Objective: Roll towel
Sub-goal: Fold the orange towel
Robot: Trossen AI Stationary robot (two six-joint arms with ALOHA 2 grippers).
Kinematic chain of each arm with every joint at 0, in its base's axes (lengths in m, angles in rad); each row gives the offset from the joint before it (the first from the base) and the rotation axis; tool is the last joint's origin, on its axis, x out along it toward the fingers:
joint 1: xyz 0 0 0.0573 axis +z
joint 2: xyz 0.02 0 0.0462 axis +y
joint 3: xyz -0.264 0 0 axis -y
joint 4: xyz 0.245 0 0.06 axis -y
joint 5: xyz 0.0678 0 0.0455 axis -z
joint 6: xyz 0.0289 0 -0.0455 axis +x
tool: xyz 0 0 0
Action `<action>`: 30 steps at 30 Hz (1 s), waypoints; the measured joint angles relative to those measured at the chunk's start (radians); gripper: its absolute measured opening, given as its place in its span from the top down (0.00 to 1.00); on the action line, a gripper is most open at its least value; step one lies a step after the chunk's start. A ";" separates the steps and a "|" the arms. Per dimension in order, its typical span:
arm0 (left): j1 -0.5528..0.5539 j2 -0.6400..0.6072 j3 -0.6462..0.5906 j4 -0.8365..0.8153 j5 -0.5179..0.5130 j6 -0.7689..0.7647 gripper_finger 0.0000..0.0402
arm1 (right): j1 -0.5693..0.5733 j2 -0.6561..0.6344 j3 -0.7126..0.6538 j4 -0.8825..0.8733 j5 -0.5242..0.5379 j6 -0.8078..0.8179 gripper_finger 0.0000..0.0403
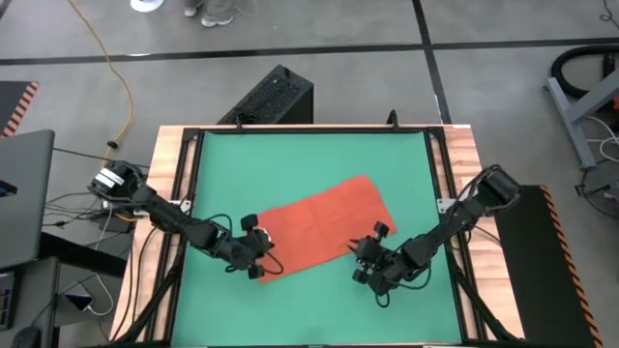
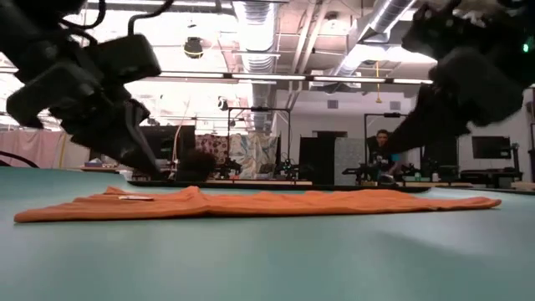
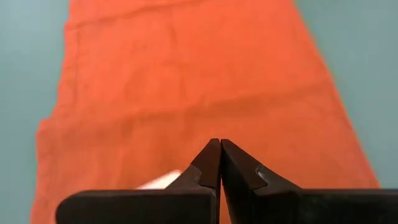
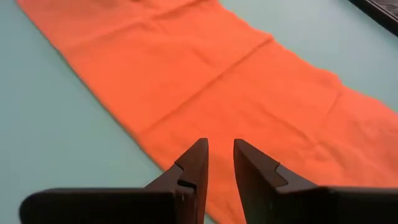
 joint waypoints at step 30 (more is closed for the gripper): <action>0.068 0.000 -0.099 -0.109 0.084 -0.184 1.00 | -0.008 0.200 0.039 -0.597 -0.211 0.581 0.76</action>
